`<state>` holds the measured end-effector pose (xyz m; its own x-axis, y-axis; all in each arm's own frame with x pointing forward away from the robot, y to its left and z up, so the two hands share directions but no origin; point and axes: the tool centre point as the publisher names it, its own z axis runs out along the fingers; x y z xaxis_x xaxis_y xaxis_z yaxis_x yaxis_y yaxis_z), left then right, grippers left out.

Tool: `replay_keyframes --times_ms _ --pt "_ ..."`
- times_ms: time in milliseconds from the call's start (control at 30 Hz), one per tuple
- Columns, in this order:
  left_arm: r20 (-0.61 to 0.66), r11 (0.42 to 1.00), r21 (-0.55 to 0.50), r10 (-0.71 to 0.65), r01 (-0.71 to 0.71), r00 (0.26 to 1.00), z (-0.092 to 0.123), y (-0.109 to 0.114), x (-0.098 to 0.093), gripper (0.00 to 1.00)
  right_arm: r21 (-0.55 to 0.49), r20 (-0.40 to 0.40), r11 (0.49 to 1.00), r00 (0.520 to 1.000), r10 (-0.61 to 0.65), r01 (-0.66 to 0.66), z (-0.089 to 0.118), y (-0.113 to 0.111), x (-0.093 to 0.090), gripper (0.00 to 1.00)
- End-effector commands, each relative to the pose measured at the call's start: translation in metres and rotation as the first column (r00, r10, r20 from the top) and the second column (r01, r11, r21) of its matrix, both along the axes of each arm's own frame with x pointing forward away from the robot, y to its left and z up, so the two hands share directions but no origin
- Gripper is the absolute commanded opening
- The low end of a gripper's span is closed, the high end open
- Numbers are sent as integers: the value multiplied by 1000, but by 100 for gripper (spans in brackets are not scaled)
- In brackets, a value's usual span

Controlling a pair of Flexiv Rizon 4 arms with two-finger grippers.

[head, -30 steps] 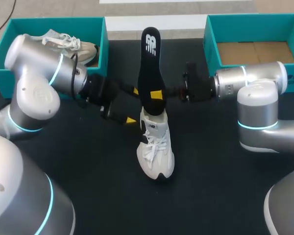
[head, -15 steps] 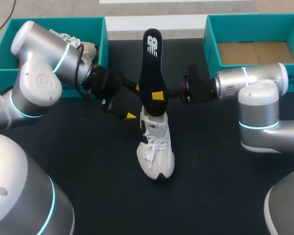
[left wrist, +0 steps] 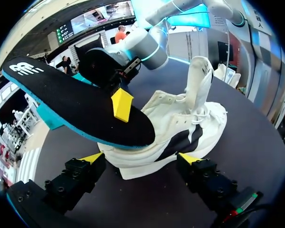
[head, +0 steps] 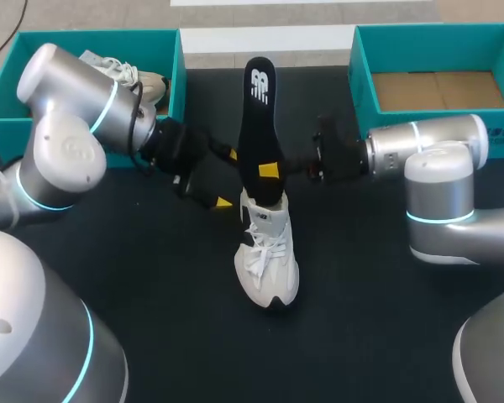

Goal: Take the shoe out of the shoebox, open the shoe tongue, remove and reinsert the insole, then place the shoe into the shoebox

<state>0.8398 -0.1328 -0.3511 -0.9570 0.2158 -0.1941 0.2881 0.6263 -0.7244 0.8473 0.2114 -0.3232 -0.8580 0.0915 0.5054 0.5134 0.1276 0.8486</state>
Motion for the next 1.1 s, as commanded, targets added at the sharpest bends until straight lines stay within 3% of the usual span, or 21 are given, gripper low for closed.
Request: replay_keyframes --times_ms 33,867,1100 --pt "12 1000 7 13 -13 1000 0 -2 -5 100 -1 -6 1000 1000 5 -5 -5 3 0 0" --pt "12 1000 7 13 -13 1000 0 -2 -5 100 6 -73 1000 997 -11 12 -42 4 -39 0" --pt "12 1000 7 13 -13 1000 0 -2 -5 100 -6 -105 1000 994 7 -8 -45 4 -42 0"
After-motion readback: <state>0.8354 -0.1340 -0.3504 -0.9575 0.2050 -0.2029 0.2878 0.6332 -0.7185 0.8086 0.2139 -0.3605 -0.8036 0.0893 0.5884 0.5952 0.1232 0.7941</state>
